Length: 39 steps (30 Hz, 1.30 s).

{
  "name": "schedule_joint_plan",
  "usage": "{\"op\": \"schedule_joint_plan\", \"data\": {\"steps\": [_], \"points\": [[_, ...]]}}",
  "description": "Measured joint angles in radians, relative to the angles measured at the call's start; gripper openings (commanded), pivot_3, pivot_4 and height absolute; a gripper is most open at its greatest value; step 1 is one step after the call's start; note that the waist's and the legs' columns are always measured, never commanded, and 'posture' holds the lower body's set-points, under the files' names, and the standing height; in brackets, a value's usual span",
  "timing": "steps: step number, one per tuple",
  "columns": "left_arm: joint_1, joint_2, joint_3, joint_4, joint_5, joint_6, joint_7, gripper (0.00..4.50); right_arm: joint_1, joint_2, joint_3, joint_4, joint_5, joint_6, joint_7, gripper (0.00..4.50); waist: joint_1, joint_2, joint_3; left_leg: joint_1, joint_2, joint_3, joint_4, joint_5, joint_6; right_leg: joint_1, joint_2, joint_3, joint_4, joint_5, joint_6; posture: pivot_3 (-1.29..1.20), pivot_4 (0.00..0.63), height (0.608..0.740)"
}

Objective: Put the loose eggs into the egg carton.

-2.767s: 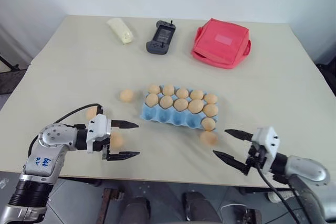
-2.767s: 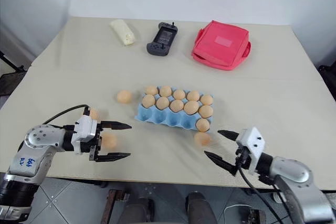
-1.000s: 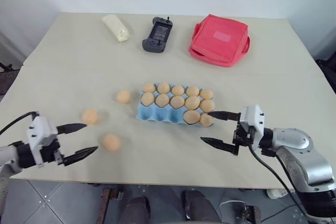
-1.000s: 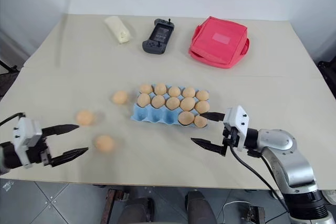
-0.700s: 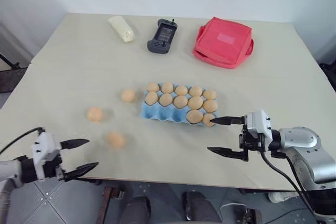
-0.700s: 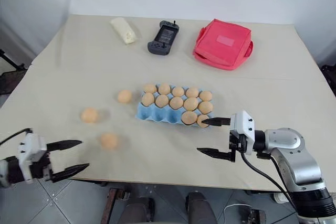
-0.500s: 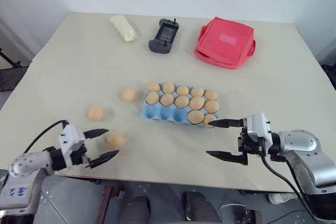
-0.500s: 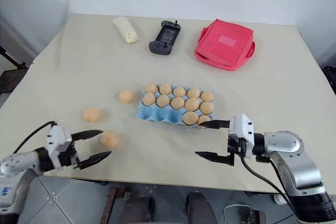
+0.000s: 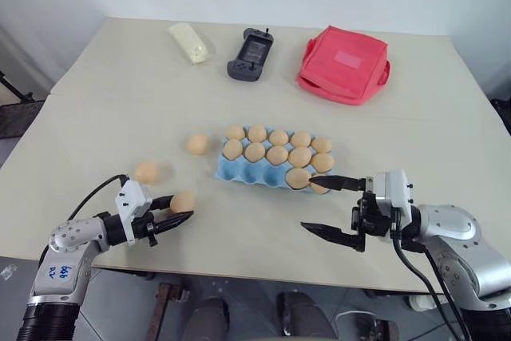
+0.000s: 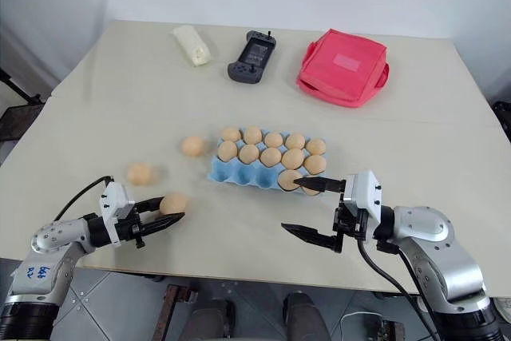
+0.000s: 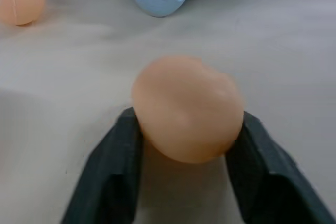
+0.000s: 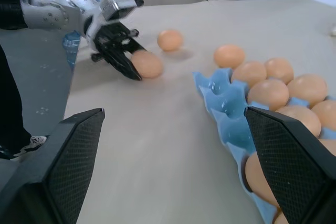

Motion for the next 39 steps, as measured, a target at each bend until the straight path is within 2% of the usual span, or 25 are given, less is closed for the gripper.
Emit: {"op": "schedule_joint_plan", "data": {"steps": [4,7,11,15,18,20,25,30,34,39], "points": [[-0.15,-0.038,-0.094,-0.091,-0.015,0.062,-0.003,1.91,0.029,-0.003,-0.027,-0.002,-0.014,-0.003,-0.025,4.5,0.008,0.0,0.0,-0.001,-0.001,-0.001,0.003,0.0,0.0,0.002,0.0,0.0,0.0,0.0,0.001,0.0,0.15,0.74],[-0.294,-0.122,-0.182,-0.086,0.003,0.087,0.02,1.91,0.051,-0.003,-0.054,-0.003,-0.023,-0.005,-0.048,4.5,0.012,0.0,0.0,-0.001,-0.001,0.001,0.006,0.0,0.0,0.002,0.002,-0.001,0.001,0.001,0.003,0.0,0.15,0.74],[-0.467,-0.258,-0.316,0.034,0.076,0.066,0.042,1.91,0.08,-0.001,-0.068,-0.009,-0.037,-0.01,-0.079,4.5,0.017,0.0,0.0,0.001,-0.002,0.005,0.01,-0.001,0.002,0.004,0.005,0.0,0.0,0.003,0.005,0.0,0.15,0.74],[-0.547,-0.315,-0.376,0.213,0.16,-0.007,0.057,1.91,0.116,0.002,-0.078,-0.022,-0.042,-0.013,-0.107,4.5,0.007,0.0,0.0,0.001,-0.001,0.006,0.011,-0.001,0.002,0.003,0.006,0.001,0.001,0.003,0.006,0.0,0.15,0.74],[-0.607,-0.359,-0.378,0.322,0.177,-0.036,0.069,2.69,0.137,0.008,-0.088,-0.053,-0.042,-0.019,-0.134,4.5,0.012,-0.001,0.0,0.0,-0.001,0.004,0.012,0.0,0.003,0.003,0.006,0.0,0.001,0.003,0.006,0.0,0.15,0.74],[-0.621,-0.357,-0.375,0.329,0.179,-0.053,0.066,3.24,0.149,0.013,-0.089,-0.072,-0.042,-0.019,-0.15,4.5,0.011,-0.001,0.0,0.0,-0.001,0.005,0.011,0.0,0.003,0.003,0.005,0.0,0.001,0.003,0.006,0.0,0.15,0.74],[-0.536,-0.239,-0.316,0.195,0.128,-0.043,-0.01,3.24,0.165,0.016,-0.089,-0.081,-0.041,-0.021,-0.165,4.5,-0.004,-0.001,0.0,0.0,0.0,0.004,0.01,0.0,0.002,0.002,0.005,0.0,0.001,0.003,0.006,0.0,0.15,0.74],[-0.331,-0.09,-0.168,0.051,0.05,-0.031,-0.048,3.24,0.089,0.021,-0.061,-0.07,-0.04,-0.023,-0.149,4.5,-0.006,-0.001,0.001,0.0,0.001,0.003,0.01,0.0,0.002,0.002,0.003,0.001,0.001,0.004,0.004,0.0,0.15,0.74],[-0.147,-0.005,0.057,-0.049,-0.064,0.001,-0.026,4.44,0.004,0.026,-0.011,-0.033,-0.04,-0.023,-0.118,4.5,-0.006,-0.001,0.001,0.0,0.001,0.001,0.009,0.0,0.002,0.004,0.001,0.002,-0.001,0.004,0.003,0.0,0.15,0.74],[0.098,-0.002,0.286,-0.099,-0.09,-0.025,0.064,4.48,-0.056,0.046,0.035,0.003,-0.04,-0.024,-0.084,4.5,-0.006,-0.001,0.001,0.0,0.001,-0.001,0.006,-0.002,0.003,0.006,-0.001,0.0,-0.005,0.004,0.003,0.0,0.15,0.74]]}}
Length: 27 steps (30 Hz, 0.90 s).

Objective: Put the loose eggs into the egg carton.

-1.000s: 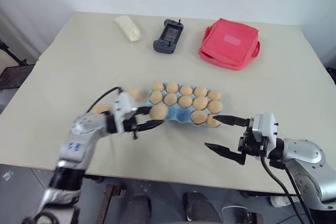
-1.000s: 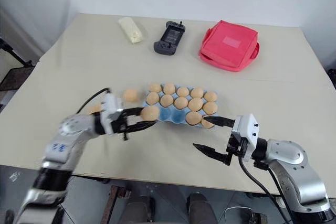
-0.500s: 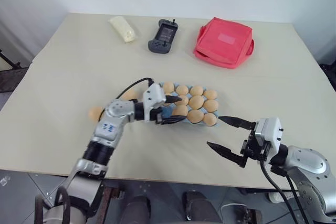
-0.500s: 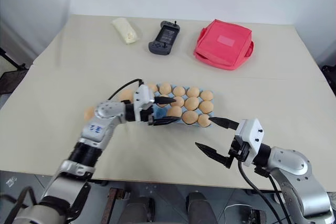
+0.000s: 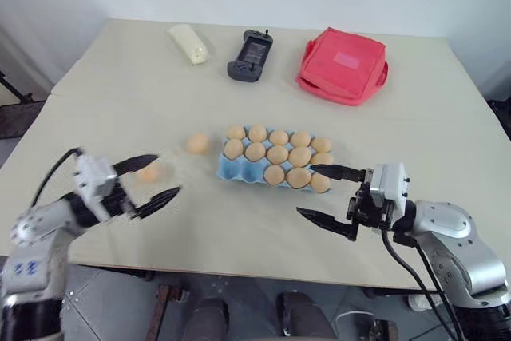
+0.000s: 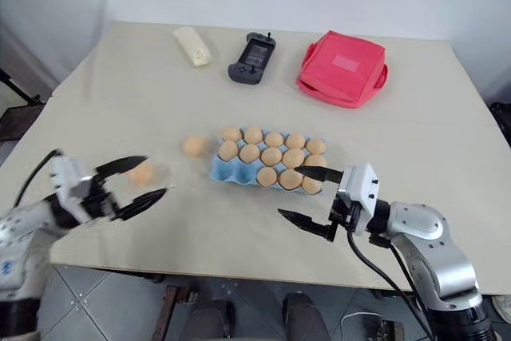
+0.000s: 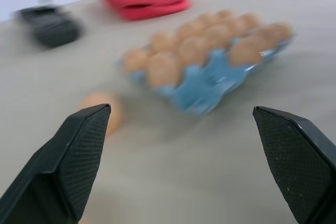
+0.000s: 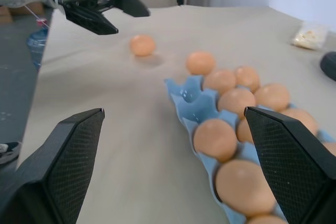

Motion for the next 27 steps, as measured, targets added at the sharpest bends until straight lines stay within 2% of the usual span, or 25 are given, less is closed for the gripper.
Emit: {"op": "schedule_joint_plan", "data": {"steps": [2,7,12,19,22,27], "points": [[0.088,-0.015,0.069,0.014,0.0,-0.006,0.037,4.48,-0.006,0.0,0.002,0.014,0.0,0.0,0.01,4.5,0.0,0.0,0.0,0.0,0.0,0.0,-0.002,0.0,0.0,0.0,0.0,-0.001,-0.002,0.0,0.0,0.0,0.15,0.74],[0.113,-0.049,0.116,0.091,0.019,-0.044,0.12,4.48,-0.042,0.006,0.028,0.037,-0.001,0.0,0.031,4.5,0.011,-0.001,0.0,0.0,-0.001,-0.002,-0.002,0.0,0.0,0.001,-0.002,-0.004,-0.003,0.0,0.0,0.0,0.15,0.74],[-0.014,-0.077,0.018,0.107,0.051,-0.034,0.193,4.48,-0.047,0.008,0.033,0.044,-0.002,0.0,0.033,4.5,0.012,-0.001,0.0,0.0,-0.002,-0.002,-0.002,0.0,0.001,0.002,-0.003,-0.005,-0.003,0.0,-0.001,0.0,0.15,0.74],[-0.242,-0.081,-0.095,0.334,0.121,-0.031,0.252,4.48,-0.03,0.01,0.033,0.036,-0.004,0.0,0.017,4.5,-0.002,-0.001,0.0,0.0,0.0,0.001,-0.003,0.0,0.0,-0.003,0.0,-0.014,0.0,0.0,-0.001,0.0,0.15,0.74],[-0.285,-0.084,-0.121,0.41,0.149,-0.053,0.265,3.91,-0.019,0.015,0.033,0.025,-0.005,0.0,-0.002,4.5,-0.001,-0.001,0.0,-0.002,0.0,0.003,-0.002,0.0,0.0,-0.006,0.0,-0.015,0.002,0.0,-0.001,0.0,0.15,0.74],[-0.292,-0.085,-0.157,0.418,0.151,-0.056,0.227,2.46,-0.003,0.019,0.033,0.006,-0.014,0.0,-0.025,4.5,0.003,-0.001,0.0,-0.002,0.0,0.004,-0.002,0.0,0.0,-0.006,-0.003,-0.017,0.002,0.0,-0.001,0.0,0.15,0.74]]}}
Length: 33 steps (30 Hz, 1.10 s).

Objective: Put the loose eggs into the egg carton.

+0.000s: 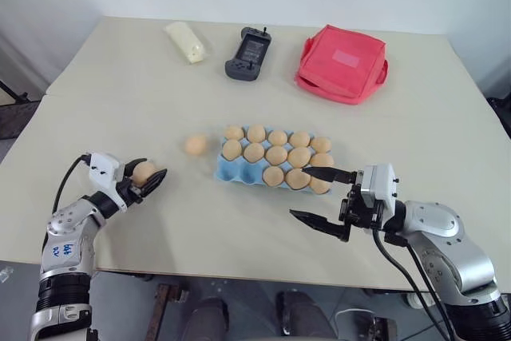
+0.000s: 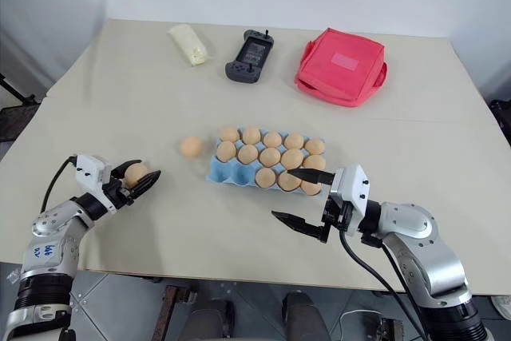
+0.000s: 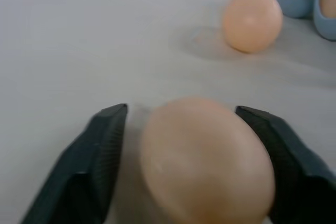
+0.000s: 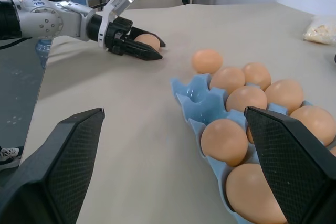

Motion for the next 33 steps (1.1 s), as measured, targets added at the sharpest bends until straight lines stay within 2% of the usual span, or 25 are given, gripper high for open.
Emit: {"op": "schedule_joint_plan", "data": {"steps": [1,6,11,15,19,25,29,33], "points": [[0.001,0.003,-0.013,-0.011,0.0,0.005,-0.019,2.15,0.004,0.0,0.0,-0.002,-0.002,0.0,-0.005,4.5,0.0,0.0,0.0,0.0,0.0,0.0,0.0,0.0,0.0,0.0,-0.001,-0.002,0.0,0.0,0.0,0.0,0.15,0.74],[-0.014,0.0,-0.101,-0.147,-0.041,0.057,-0.129,2.15,0.015,0.0,-0.006,-0.006,-0.004,0.0,-0.026,4.5,0.003,0.0,0.0,0.0,-0.003,-0.001,0.0,0.0,0.0,0.001,-0.01,-0.009,0.0,0.0,-0.001,0.0,0.15,0.74],[-0.204,-0.119,-0.266,-0.22,-0.04,0.075,-0.184,2.15,0.037,0.0,-0.022,-0.025,-0.004,-0.001,-0.045,4.5,0.023,0.0,0.0,0.0,-0.006,0.0,0.003,0.001,0.001,0.002,-0.01,-0.012,0.0,0.001,0.001,0.0,0.15,0.74],[-0.327,-0.207,-0.387,-0.156,0.0,0.059,-0.224,2.15,0.057,0.0,-0.041,-0.047,-0.007,0.0,-0.065,4.5,0.021,0.0,0.0,0.001,-0.007,0.003,0.005,0.001,0.003,0.002,-0.009,-0.012,0.0,0.002,0.003,0.0,0.15,0.74],[-0.351,-0.218,-0.42,-0.039,0.037,0.013,-0.256,2.15,0.088,-0.001,-0.053,-0.071,-0.009,0.001,-0.09,4.5,0.01,0.0,0.0,0.0,-0.006,0.003,0.004,0.002,0.003,0.001,-0.009,-0.012,0.001,0.003,0.003,0.0,0.15,0.74],[-0.352,-0.196,-0.387,-0.002,0.037,-0.012,-0.285,3.77,0.115,0.001,-0.077,-0.101,-0.011,0.001,-0.123,4.5,0.009,0.0,0.0,0.0,-0.007,0.002,0.005,0.003,0.005,0.002,-0.011,-0.012,0.001,0.003,0.003,0.0,0.15,0.74],[-0.351,-0.163,-0.363,0.006,0.039,-0.032,-0.279,3.77,0.112,0.007,-0.075,-0.101,-0.012,0.001,-0.128,4.5,0.008,0.0,0.0,0.0,-0.008,0.002,0.005,0.004,0.006,0.002,-0.011,-0.012,0.002,0.003,0.004,0.0,0.15,0.74],[-0.292,-0.064,-0.273,-0.074,-0.002,-0.009,-0.295,3.77,0.103,0.009,-0.064,-0.097,-0.011,0.001,-0.121,4.5,-0.005,0.0,0.0,0.001,-0.007,0.002,0.003,0.004,0.005,0.001,-0.011,-0.011,0.002,0.003,0.004,0.0,0.15,0.74]]}}
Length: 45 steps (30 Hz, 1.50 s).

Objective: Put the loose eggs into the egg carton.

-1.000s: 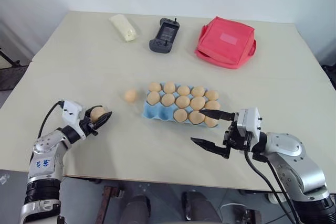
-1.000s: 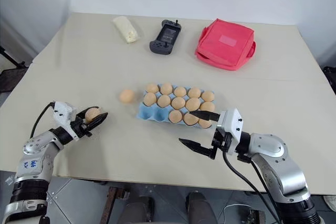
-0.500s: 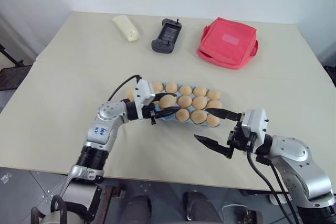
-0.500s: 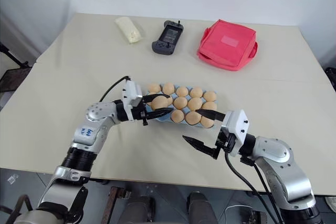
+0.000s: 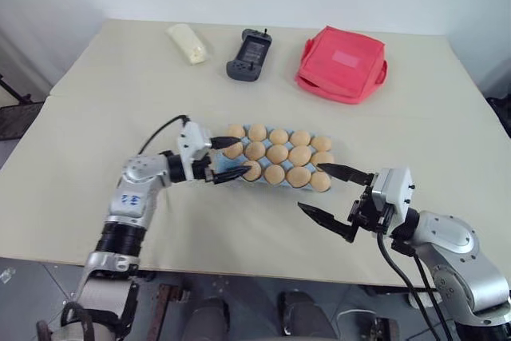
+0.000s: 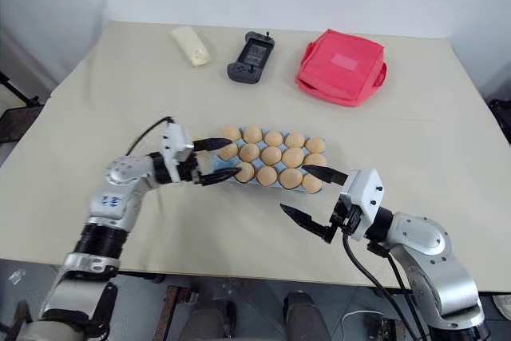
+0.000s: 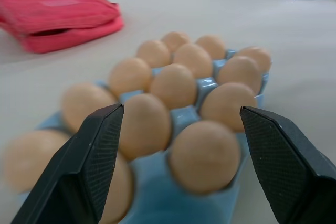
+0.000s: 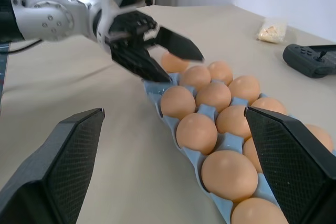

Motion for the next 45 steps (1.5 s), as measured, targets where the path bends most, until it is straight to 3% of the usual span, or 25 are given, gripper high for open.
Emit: {"op": "schedule_joint_plan", "data": {"steps": [6,12,16,23,32,37,40,45], "points": [[0.283,0.234,0.245,-0.103,-0.097,0.113,-0.024,4.49,-0.039,-0.006,0.021,0.025,0.003,0.0,0.046,4.5,-0.01,0.0,0.0,0.0,0.002,-0.003,-0.004,0.0,-0.001,-0.001,-0.002,0.002,-0.002,-0.001,-0.002,0.0,0.15,0.74],[0.434,0.272,0.418,-0.053,-0.107,0.085,0.022,4.49,-0.076,-0.006,0.026,0.048,0.004,-0.001,0.08,4.5,0.007,0.0,0.0,0.0,-0.002,-0.004,-0.008,0.0,0.0,0.002,-0.008,-0.001,-0.006,-0.001,-0.002,0.0,0.15,0.74],[0.446,0.263,0.435,-0.03,-0.107,0.071,0.046,4.49,-0.091,-0.006,0.026,0.064,0.004,-0.001,0.091,4.5,0.011,0.0,0.0,0.0,-0.005,-0.005,-0.011,0.001,0.001,0.001,-0.014,-0.005,-0.006,-0.001,-0.002,0.0,0.15,0.74],[0.221,0.13,0.28,0.034,-0.054,0.062,0.133,4.49,-0.092,-0.007,0.024,0.073,0.002,-0.001,0.098,4.5,0.027,0.0,0.0,0.0,-0.007,-0.005,-0.009,0.001,0.002,0.001,-0.016,-0.019,-0.005,-0.001,-0.001,0.0,0.15,0.74],[-0.142,-0.031,0.129,0.46,0.094,-0.085,0.227,4.49,-0.058,-0.003,0.022,0.07,-0.008,-0.001,0.069,4.5,0.028,0.0,0.0,-0.001,-0.008,0.001,-0.004,0.003,0.0,0.0,-0.015,-0.025,-0.003,0.001,0.002,0.0,0.15,0.74],[-0.237,-0.063,0.112,0.652,0.132,-0.163,0.238,4.49,-0.045,0.009,0.025,0.049,-0.011,-0.001,0.048,4.5,0.028,-0.001,0.0,-0.001,-0.009,0.003,-0.003,0.003,0.0,-0.001,-0.015,-0.025,-0.003,0.002,0.003,0.0,0.15,0.74],[-0.256,-0.064,0.11,0.72,0.142,-0.196,0.236,3.89,-0.032,0.017,0.025,0.05,-0.014,-0.001,0.039,4.5,0.03,-0.001,0.001,-0.001,-0.009,0.003,-0.002,0.003,0.0,-0.001,-0.015,-0.025,-0.003,0.002,0.004,0.0,0.15,0.74],[-0.276,-0.074,0.11,0.761,0.145,-0.23,0.205,2.46,-0.032,0.039,0.028,0.056,-0.024,-0.003,0.03,4.5,0.031,-0.001,0.001,-0.002,-0.009,0.003,0.0,0.003,0.0,-0.001,-0.015,-0.025,-0.002,0.002,0.004,0.0,0.15,0.74]]}}
